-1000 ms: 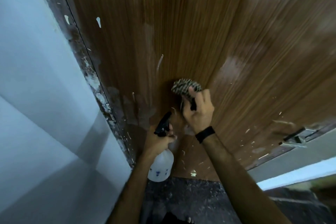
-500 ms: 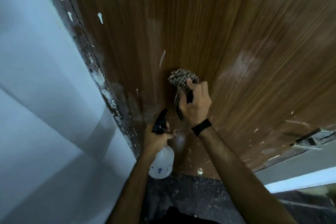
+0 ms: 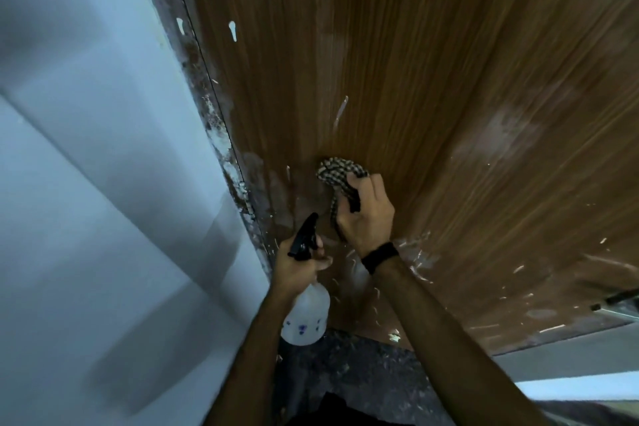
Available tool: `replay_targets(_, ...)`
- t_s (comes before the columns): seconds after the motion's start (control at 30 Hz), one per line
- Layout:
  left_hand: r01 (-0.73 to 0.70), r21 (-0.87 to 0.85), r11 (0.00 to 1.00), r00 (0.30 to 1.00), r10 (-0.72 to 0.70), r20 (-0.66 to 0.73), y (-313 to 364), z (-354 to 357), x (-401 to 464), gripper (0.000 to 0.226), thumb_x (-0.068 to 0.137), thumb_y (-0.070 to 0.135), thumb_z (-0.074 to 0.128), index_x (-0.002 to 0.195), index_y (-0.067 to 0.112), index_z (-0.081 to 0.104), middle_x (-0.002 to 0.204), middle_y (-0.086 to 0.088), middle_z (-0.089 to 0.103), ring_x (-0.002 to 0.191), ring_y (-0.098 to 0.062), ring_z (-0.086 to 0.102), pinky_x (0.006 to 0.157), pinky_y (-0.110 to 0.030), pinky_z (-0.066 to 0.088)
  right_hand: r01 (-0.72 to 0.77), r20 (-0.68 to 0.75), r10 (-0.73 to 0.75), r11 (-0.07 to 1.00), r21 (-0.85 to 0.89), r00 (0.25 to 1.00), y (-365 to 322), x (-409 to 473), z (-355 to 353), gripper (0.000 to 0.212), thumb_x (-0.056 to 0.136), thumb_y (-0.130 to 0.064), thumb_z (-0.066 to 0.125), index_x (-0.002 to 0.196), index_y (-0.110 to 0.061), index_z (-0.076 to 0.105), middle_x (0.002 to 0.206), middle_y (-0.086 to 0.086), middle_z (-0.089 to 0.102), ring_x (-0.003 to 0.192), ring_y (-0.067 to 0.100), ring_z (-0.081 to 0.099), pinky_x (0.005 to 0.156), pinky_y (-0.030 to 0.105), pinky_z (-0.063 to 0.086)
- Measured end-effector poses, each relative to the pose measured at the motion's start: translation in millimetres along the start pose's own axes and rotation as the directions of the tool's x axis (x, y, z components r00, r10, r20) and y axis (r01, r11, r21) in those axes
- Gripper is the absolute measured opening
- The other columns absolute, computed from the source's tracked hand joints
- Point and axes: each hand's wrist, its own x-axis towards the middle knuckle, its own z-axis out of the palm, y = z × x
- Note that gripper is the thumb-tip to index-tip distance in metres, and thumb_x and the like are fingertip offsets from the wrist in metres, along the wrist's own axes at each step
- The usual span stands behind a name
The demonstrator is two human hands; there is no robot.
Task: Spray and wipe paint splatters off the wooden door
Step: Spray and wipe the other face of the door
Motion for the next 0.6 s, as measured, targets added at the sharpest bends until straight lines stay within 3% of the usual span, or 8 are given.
replay_targets(0.1, -0.003, 0.007, 1.000, 1.000, 0.004, -0.012, 0, -5, 2, 0.030, 0.083, -0.017, 0.069, 0.081, 0.011, 0.059, 0.077, -0.009, 0.060, 0.050, -0.005, 0.056, 0.046, -0.022, 0.044, 0.075, 0.103, -0.069, 0.996, -0.051, 0.992, -2, -2, 14, 0.038, 0.080, -0.003, 0.072, 0.112, -0.012, 0.053, 0.095, 0.009, 0.053, 0.075, 0.020, 0.054, 0.054, 0.024, 0.047)
replay_targets(0.2, -0.003, 0.013, 1.000, 0.999, 0.003, -0.049, -4, -14, 2, 0.028, 0.083, -0.015, 0.070, 0.081, 0.011, 0.060, 0.076, -0.007, 0.060, 0.050, -0.006, 0.055, 0.048, -0.022, 0.045, -0.006, 0.192, 0.016, 0.999, -0.054, 0.981, 9, -34, 20, 0.046, 0.078, 0.001, 0.071, 0.114, -0.016, 0.050, 0.100, 0.007, 0.052, 0.080, 0.021, 0.055, 0.054, 0.033, 0.053)
replay_targets(0.3, 0.003, 0.031, 1.000, 0.994, 0.000, -0.108, -13, -20, 3, 0.027, 0.079, -0.011, 0.075, 0.079, 0.013, 0.062, 0.072, -0.004, 0.063, 0.053, -0.011, 0.057, 0.050, -0.028, 0.048, -0.097, 0.087, 0.094, 0.995, 0.027, 0.992, 15, -45, 15, 0.041, 0.080, 0.004, 0.071, 0.112, -0.013, 0.053, 0.099, 0.012, 0.057, 0.088, 0.023, 0.057, 0.069, 0.036, 0.054)
replay_targets(0.4, 0.026, 0.029, 0.999, 0.988, -0.021, -0.153, -26, -20, 3, 0.030, 0.076, -0.013, 0.076, 0.076, 0.014, 0.063, 0.071, -0.002, 0.064, 0.063, -0.018, 0.060, 0.066, -0.038, 0.052, -0.018, -0.083, 0.022, 0.998, 0.055, 0.996, 4, -12, 11, 0.027, 0.084, -0.002, 0.071, 0.106, -0.009, 0.056, 0.087, 0.014, 0.057, 0.082, 0.019, 0.053, 0.070, 0.023, 0.047)
replay_targets(0.47, 0.068, 0.042, 0.997, 0.984, -0.060, -0.169, -33, -19, 4, 0.031, 0.076, -0.013, 0.076, 0.076, 0.015, 0.063, 0.072, -0.004, 0.064, 0.068, -0.024, 0.060, 0.073, -0.045, 0.054, 0.075, -0.112, -0.074, 0.997, 0.001, 0.991, -8, 16, 10, 0.023, 0.085, -0.005, 0.072, 0.104, -0.005, 0.059, 0.085, 0.013, 0.056, 0.079, 0.017, 0.050, 0.069, 0.016, 0.038)
replay_targets(0.53, 0.090, 0.028, 0.996, 0.984, -0.084, -0.159, -35, -16, 5, 0.029, 0.081, -0.015, 0.071, 0.077, 0.012, 0.060, 0.072, -0.006, 0.061, 0.065, -0.022, 0.057, 0.068, -0.038, 0.054, 0.139, -0.050, -0.141, 0.989, -0.051, 0.989, -15, 32, 12, 0.022, 0.086, -0.008, 0.072, 0.104, -0.004, 0.060, 0.087, 0.012, 0.056, 0.079, 0.017, 0.051, 0.065, 0.017, 0.039)
replay_targets(0.6, 0.099, -0.063, 0.993, 0.986, -0.106, -0.126, -34, -15, 7, 0.023, 0.085, -0.021, 0.063, 0.085, 0.001, 0.057, 0.074, -0.009, 0.058, 0.062, -0.020, 0.054, 0.052, -0.024, 0.052, 0.218, 0.065, -0.212, 0.970, -0.105, 0.975, -14, 28, 17, 0.025, 0.085, -0.010, 0.072, 0.107, -0.007, 0.060, 0.091, 0.011, 0.056, 0.078, 0.018, 0.051, 0.059, 0.022, 0.043)
